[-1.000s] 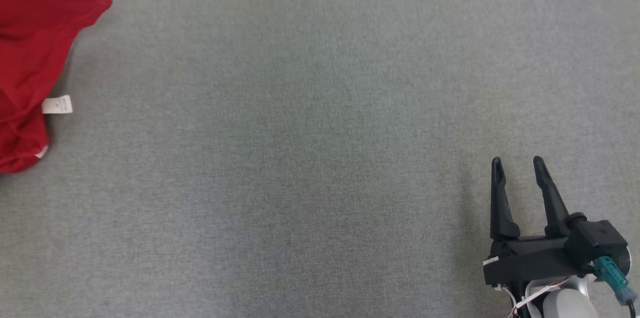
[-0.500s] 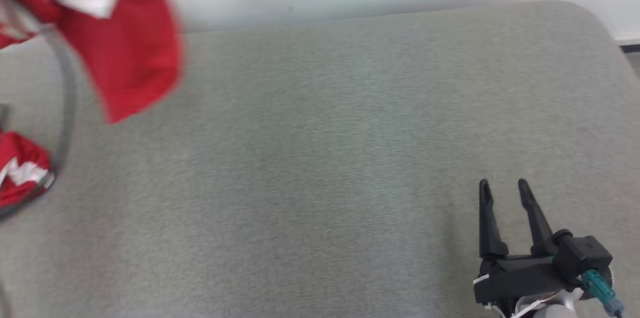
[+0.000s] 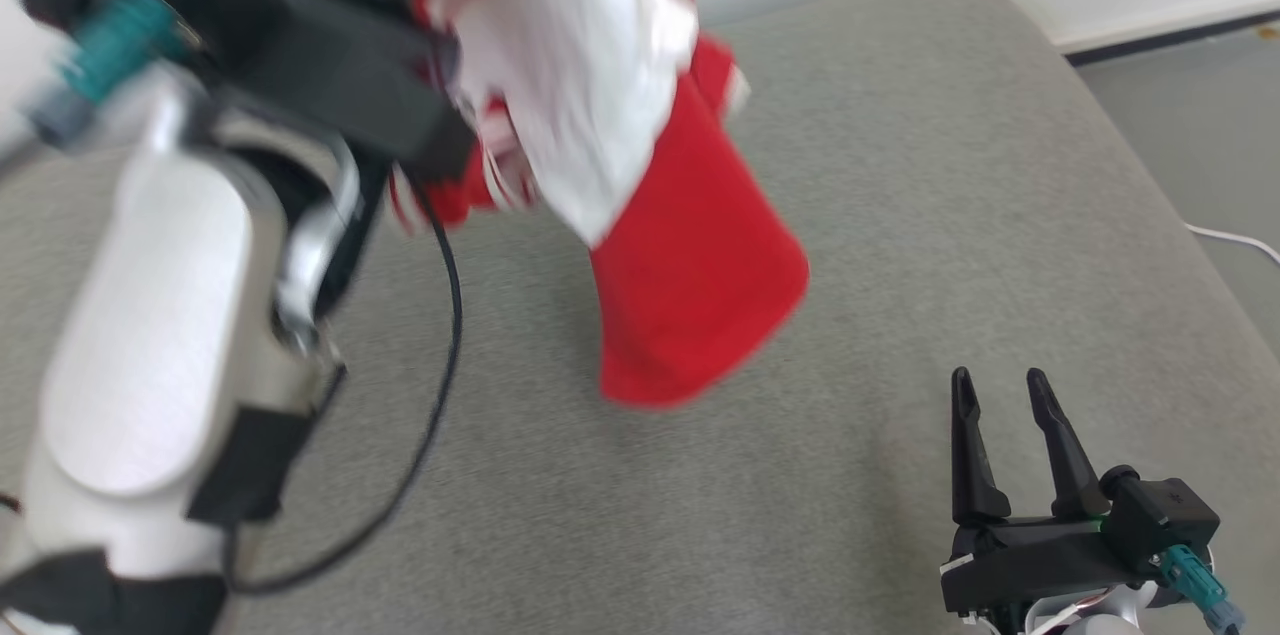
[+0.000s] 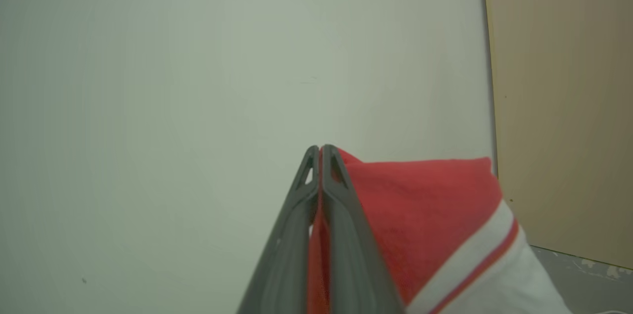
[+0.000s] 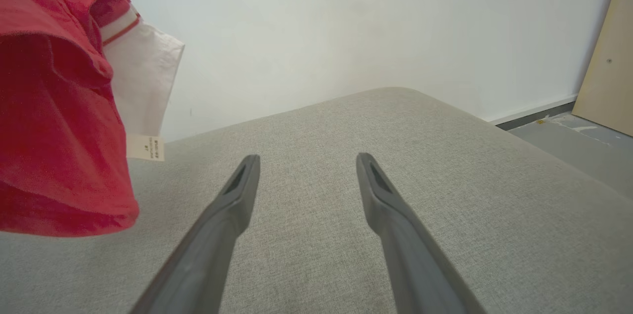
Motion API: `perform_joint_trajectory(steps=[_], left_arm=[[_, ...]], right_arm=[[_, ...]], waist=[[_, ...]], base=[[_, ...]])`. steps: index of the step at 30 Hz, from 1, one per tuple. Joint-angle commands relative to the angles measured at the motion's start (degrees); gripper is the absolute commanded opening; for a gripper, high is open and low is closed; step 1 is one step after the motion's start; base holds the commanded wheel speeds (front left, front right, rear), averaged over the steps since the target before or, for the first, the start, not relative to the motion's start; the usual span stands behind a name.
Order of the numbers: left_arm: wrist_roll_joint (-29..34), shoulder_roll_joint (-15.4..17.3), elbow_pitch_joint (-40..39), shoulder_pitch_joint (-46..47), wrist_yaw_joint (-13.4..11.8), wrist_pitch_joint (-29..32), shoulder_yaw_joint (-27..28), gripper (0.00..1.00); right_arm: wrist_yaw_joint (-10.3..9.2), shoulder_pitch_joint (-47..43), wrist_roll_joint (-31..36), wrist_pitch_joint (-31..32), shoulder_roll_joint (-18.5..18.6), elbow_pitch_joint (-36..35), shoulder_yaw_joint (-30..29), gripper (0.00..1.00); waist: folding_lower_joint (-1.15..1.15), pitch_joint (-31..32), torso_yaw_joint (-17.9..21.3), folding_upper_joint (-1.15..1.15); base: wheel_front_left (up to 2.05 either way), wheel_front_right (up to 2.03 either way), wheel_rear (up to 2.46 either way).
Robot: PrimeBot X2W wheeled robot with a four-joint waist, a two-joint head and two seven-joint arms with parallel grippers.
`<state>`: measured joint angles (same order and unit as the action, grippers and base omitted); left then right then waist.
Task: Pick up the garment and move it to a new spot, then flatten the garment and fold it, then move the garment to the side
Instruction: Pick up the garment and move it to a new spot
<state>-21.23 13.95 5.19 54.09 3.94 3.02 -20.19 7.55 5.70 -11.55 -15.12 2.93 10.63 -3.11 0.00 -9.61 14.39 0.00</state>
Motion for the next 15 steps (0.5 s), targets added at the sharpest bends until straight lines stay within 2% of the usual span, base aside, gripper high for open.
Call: perform_joint_trajectory(steps=[1, 8, 10, 15], left_arm=[[-0.53, -0.24, 0.3, -2.0, -0.51, -0.49, -0.03, 0.0], [-2.56, -1.47, 4.05, -15.07, -2.04, -3.28, -1.24, 0.0], [-1.51, -0.51, 6.55, -17.86, -2.68, -4.99, -1.64, 0.0], [-2.49, -1.57, 15.03, -22.96, -1.58, -7.4, -3.11, 0.0]], right_arm=[[-0.12, -0.51, -0.32, -0.04, -0.08, -0.14, 0.18, 1.0], [-0.12, 0.05, -0.72, -0.03, -0.09, -0.6, -0.19, 1.0], [-0.12, 0.32, -0.82, -0.04, -0.07, -0.56, -0.24, 1.0], [-0.12, 1.24, -0.27, -0.04, -0.11, -0.32, -0.33, 1.0]], waist=[[0.0, -0.64, 2.14, 0.0], [0.0, -2.79, 3.7, 0.0], [0.0, -3.22, 3.83, 0.0], [0.0, -3.44, 3.3, 0.0]], base=[[0.0, 0.0, 0.0], [0.0, 0.0, 0.0], [0.0, 0.0, 0.0], [0.0, 0.0, 0.0]])
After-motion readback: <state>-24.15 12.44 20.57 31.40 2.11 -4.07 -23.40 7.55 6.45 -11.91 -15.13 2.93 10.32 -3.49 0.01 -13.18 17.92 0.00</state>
